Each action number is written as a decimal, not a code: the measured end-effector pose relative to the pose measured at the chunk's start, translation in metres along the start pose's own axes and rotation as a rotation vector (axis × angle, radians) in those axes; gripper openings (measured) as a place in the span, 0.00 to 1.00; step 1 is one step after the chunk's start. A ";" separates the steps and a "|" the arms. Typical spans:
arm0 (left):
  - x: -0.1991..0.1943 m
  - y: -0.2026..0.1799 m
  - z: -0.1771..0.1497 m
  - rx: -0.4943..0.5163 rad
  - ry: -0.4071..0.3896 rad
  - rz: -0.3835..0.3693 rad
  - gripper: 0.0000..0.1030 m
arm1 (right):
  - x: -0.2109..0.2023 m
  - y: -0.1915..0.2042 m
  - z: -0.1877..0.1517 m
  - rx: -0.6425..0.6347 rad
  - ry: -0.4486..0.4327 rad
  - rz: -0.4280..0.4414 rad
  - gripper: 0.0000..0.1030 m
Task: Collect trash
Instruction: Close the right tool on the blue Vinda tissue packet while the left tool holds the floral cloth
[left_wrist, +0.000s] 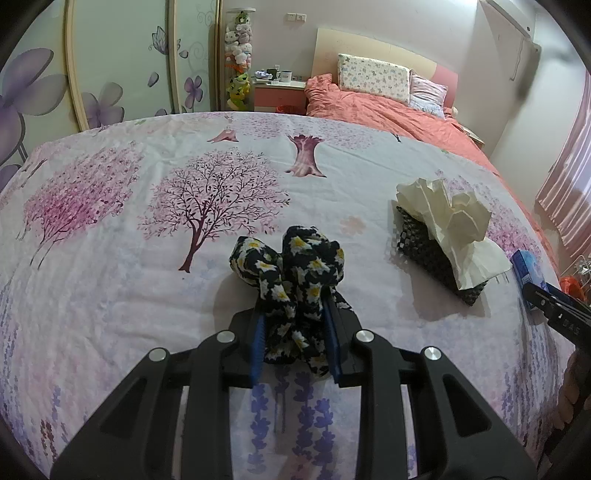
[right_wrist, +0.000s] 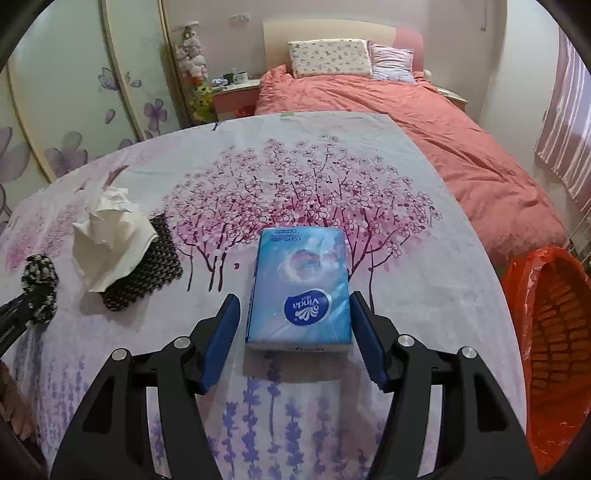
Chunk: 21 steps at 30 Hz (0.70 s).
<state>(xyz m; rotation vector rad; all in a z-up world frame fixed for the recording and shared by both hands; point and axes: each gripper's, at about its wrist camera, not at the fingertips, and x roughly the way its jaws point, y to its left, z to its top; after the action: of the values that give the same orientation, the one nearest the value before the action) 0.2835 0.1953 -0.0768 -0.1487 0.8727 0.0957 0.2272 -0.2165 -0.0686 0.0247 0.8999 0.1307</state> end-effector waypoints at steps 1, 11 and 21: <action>0.000 0.000 0.000 0.001 0.000 0.001 0.28 | 0.002 0.000 0.000 0.005 0.004 -0.003 0.59; -0.001 -0.001 0.000 0.006 0.001 0.009 0.28 | -0.012 -0.011 -0.017 0.005 -0.002 0.005 0.51; -0.002 -0.008 -0.001 0.035 -0.003 0.032 0.22 | -0.012 -0.007 -0.019 0.000 -0.011 -0.010 0.51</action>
<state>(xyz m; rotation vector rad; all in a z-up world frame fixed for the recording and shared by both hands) 0.2824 0.1873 -0.0756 -0.1021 0.8737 0.1102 0.2059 -0.2259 -0.0721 0.0209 0.8889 0.1214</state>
